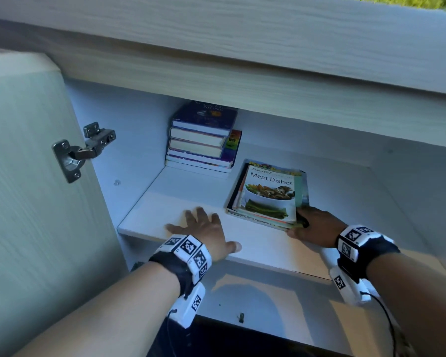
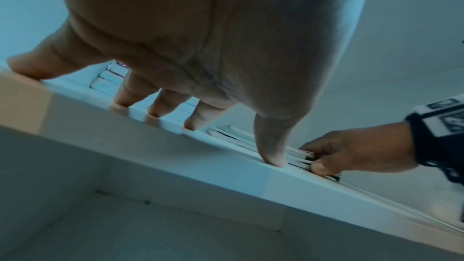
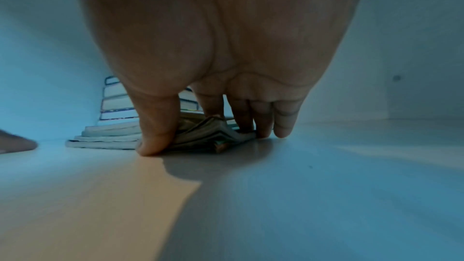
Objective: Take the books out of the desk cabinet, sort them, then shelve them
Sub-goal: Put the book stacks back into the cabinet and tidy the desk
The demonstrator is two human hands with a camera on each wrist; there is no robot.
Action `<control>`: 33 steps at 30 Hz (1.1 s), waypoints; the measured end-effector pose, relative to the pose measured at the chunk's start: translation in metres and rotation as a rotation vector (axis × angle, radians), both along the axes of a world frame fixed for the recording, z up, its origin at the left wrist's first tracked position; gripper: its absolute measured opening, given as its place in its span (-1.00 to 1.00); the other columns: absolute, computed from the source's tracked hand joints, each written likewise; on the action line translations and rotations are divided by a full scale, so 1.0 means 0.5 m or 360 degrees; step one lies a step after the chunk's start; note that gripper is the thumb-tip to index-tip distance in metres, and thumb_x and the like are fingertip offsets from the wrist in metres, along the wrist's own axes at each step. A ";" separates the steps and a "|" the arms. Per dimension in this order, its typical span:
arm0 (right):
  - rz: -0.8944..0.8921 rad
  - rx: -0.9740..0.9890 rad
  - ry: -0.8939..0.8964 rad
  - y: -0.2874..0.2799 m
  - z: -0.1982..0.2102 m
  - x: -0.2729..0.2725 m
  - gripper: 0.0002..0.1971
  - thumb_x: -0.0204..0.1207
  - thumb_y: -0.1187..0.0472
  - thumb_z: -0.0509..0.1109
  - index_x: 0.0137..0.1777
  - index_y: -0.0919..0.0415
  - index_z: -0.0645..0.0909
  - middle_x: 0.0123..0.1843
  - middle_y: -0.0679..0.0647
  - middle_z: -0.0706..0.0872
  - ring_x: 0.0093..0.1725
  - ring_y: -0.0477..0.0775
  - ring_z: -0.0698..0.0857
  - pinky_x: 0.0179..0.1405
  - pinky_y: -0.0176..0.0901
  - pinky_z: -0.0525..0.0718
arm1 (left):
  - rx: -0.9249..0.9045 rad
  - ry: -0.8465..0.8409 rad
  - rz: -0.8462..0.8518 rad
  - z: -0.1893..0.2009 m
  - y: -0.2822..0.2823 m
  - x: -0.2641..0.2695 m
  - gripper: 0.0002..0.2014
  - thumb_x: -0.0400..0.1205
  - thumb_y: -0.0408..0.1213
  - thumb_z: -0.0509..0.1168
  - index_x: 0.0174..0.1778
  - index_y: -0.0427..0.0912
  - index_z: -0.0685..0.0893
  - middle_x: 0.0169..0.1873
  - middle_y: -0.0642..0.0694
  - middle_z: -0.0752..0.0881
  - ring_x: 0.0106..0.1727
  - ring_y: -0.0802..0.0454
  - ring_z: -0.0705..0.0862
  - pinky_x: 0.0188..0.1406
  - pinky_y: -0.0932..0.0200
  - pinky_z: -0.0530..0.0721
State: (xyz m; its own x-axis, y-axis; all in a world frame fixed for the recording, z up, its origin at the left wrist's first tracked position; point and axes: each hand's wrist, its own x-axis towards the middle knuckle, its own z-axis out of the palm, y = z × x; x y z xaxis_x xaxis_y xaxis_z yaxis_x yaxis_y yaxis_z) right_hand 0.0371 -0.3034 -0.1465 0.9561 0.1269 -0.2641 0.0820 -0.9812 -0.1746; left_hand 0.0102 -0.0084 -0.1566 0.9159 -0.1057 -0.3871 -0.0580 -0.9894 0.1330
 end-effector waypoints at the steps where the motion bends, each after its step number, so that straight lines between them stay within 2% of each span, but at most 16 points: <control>1: 0.0003 -0.0025 0.0012 0.002 0.002 0.021 -0.32 0.61 -0.20 0.41 0.68 -0.05 0.35 0.59 0.08 0.57 0.45 0.15 0.62 0.44 -0.06 0.56 | 0.0025 0.0008 0.0004 -0.001 -0.006 0.000 0.02 0.55 0.50 0.08 0.79 -0.02 -0.10 0.79 -0.21 -0.24 0.78 -0.39 -0.22 0.48 -0.80 -0.02; 8: -0.0152 -0.0309 -0.0068 -0.008 -0.007 0.186 -0.47 0.68 -0.18 0.34 0.53 0.09 0.53 0.50 0.24 0.64 0.40 0.32 0.66 0.28 -0.05 0.61 | 0.0104 0.0008 -0.0044 -0.020 -0.007 0.008 0.03 0.59 0.52 -0.06 0.78 -0.08 -0.26 0.76 -0.28 -0.35 0.76 -0.44 -0.30 0.48 -0.80 -0.06; 13: -0.0325 -0.0401 -0.0123 -0.009 -0.023 0.275 -0.38 0.63 -0.32 0.29 0.52 0.08 0.55 0.44 0.23 0.68 0.34 0.33 0.70 0.33 0.02 0.67 | 0.0088 0.0050 -0.0067 -0.020 -0.009 0.014 0.04 0.60 0.51 -0.08 0.77 -0.11 -0.31 0.74 -0.31 -0.41 0.74 -0.48 -0.34 0.46 -0.81 -0.09; 16: -0.0380 -0.0334 -0.0071 -0.006 -0.022 0.306 -0.37 0.60 -0.32 0.31 0.51 0.10 0.56 0.36 0.23 0.70 0.22 0.30 0.73 0.11 -0.05 0.69 | 0.0095 0.0085 -0.0064 -0.023 -0.011 0.017 0.04 0.59 0.52 -0.10 0.76 -0.10 -0.33 0.73 -0.29 -0.43 0.73 -0.49 -0.36 0.45 -0.82 -0.12; 18: -0.0433 -0.0232 -0.0080 -0.016 -0.024 0.314 -0.27 0.53 -0.31 0.43 0.59 0.09 0.48 0.37 0.27 0.69 0.21 0.33 0.73 0.06 -0.03 0.70 | 0.0108 0.0088 -0.0061 -0.026 -0.013 0.020 0.04 0.58 0.53 -0.12 0.76 -0.09 -0.33 0.73 -0.29 -0.43 0.73 -0.48 -0.37 0.44 -0.83 -0.13; 21: -0.0660 0.0065 -0.0228 -0.025 -0.024 0.291 0.04 0.30 -0.26 0.67 0.66 0.08 0.23 0.46 0.37 0.51 0.34 0.50 0.64 0.20 0.21 0.72 | 0.0144 0.0093 -0.0040 -0.026 -0.015 0.022 0.04 0.56 0.55 -0.13 0.76 -0.06 -0.33 0.74 -0.27 -0.42 0.74 -0.46 -0.36 0.41 -0.84 -0.13; 24: -0.0759 0.0089 -0.0175 -0.009 -0.021 0.252 0.13 0.26 -0.18 0.73 0.67 0.20 0.14 0.49 0.38 0.42 0.43 0.50 0.57 0.26 0.24 0.66 | 0.0157 0.0149 -0.0028 -0.016 -0.018 0.021 0.03 0.57 0.54 -0.10 0.77 -0.04 -0.31 0.75 -0.24 -0.41 0.75 -0.43 -0.35 0.42 -0.84 -0.11; 26: -0.0713 0.0038 -0.0092 0.013 -0.015 0.213 0.07 0.34 -0.16 0.68 0.68 0.25 0.18 0.49 0.36 0.46 0.43 0.44 0.59 0.26 0.15 0.70 | 0.0155 0.0120 -0.0041 -0.017 -0.014 0.020 0.01 0.58 0.53 -0.12 0.77 -0.02 -0.32 0.75 -0.22 -0.42 0.76 -0.41 -0.35 0.44 -0.83 -0.11; 29: -0.0450 -0.0060 0.0048 0.036 -0.001 0.129 -0.33 0.54 -0.12 0.47 0.57 0.17 0.44 0.49 0.28 0.53 0.37 0.36 0.65 0.22 0.02 0.70 | 0.0160 0.0052 -0.0070 -0.030 -0.005 0.013 -0.04 0.58 0.53 -0.22 0.76 0.01 -0.35 0.74 -0.19 -0.44 0.76 -0.37 -0.35 0.48 -0.80 -0.11; 30: -0.0380 -0.0071 0.0103 0.038 -0.003 0.098 -0.39 0.56 -0.11 0.42 0.56 0.11 0.48 0.52 0.24 0.53 0.39 0.34 0.65 0.27 0.02 0.69 | 0.0161 0.0048 -0.0080 -0.036 -0.002 0.009 -0.05 0.58 0.53 -0.26 0.76 0.02 -0.36 0.74 -0.18 -0.45 0.76 -0.36 -0.36 0.49 -0.78 -0.10; 33: -0.0254 -0.0067 0.0242 0.030 0.004 -0.013 -0.25 0.44 -0.20 0.41 0.64 -0.03 0.42 0.66 0.13 0.43 0.57 0.28 0.51 0.51 0.08 0.57 | 0.0182 0.0080 -0.0110 -0.026 0.007 0.004 -0.06 0.57 0.53 -0.25 0.75 0.08 -0.35 0.75 -0.13 -0.44 0.77 -0.32 -0.35 0.50 -0.72 0.01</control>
State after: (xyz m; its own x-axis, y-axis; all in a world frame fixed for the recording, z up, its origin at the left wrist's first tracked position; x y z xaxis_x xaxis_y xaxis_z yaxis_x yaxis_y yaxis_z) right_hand 0.0306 -0.2884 -0.1443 0.9121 -0.0371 -0.4084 -0.0990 -0.9864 -0.1315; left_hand 0.0120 -0.0047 -0.1697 0.8870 -0.1205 -0.4457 -0.1227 -0.9922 0.0239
